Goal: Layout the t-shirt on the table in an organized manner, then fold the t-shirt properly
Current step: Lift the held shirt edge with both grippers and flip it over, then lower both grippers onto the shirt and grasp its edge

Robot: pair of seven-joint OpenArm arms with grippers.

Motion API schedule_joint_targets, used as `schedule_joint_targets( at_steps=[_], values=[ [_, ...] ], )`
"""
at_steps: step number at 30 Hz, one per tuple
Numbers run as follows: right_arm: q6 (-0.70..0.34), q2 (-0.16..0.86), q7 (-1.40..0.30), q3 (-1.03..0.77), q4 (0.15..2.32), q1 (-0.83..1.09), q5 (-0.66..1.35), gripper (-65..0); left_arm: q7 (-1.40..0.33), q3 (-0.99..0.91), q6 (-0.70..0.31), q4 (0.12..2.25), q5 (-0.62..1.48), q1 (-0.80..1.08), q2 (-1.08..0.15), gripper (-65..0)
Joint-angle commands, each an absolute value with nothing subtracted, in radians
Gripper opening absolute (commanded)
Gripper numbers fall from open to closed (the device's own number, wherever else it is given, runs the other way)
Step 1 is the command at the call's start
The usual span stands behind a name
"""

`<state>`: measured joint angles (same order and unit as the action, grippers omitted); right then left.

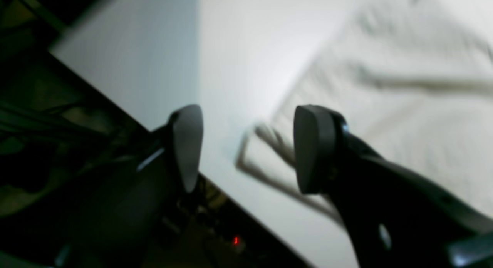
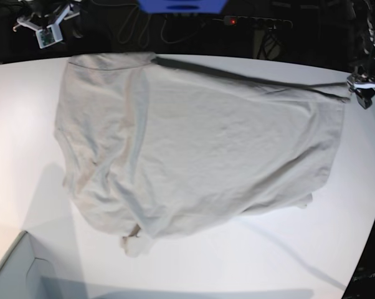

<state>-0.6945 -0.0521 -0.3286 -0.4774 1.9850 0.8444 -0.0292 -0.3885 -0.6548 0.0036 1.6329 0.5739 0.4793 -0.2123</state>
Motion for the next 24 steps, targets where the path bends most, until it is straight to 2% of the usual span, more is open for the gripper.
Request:
schedule_joint_targets(
  at_steps=[1, 8, 11, 15, 19, 24],
  values=[
    [-0.698, -0.045, -0.309, -0.490, 2.003, 0.808, -0.016, -42.8, -0.367, -0.654, -0.005, 1.647, 0.578, 0.437, -0.222, -28.8],
    [-0.698, -0.039, -0.312, -0.437, 1.942, 0.430, -0.021, -42.4, -0.369, -0.581, -0.002, 1.552, 0.565, 0.183, -0.189, -28.8],
    [-0.698, -0.028, -0.312, -0.403, 1.794, 0.219, -0.021, -42.4, -0.369, -0.526, 0.002, 1.468, 0.564, 0.074, -0.196, -28.7],
    [-0.698, 0.005, -0.312, -0.400, 1.469, -0.019, -0.038, -42.5, -0.363, -0.418, -0.002, 1.271, 0.564, -0.033, -0.197, -28.7],
    [-0.698, 0.042, -0.305, -0.404, 1.181, -0.143, -0.122, -42.5, -0.360, -0.352, -0.002, 1.090, 0.564, -0.091, -0.197, -28.8],
    [-0.698, 0.090, -0.305, -0.404, 1.027, -0.145, -0.145, -42.5, -0.358, -0.354, 0.004, 0.983, 0.489, -0.094, -0.199, -28.8]
  ],
)
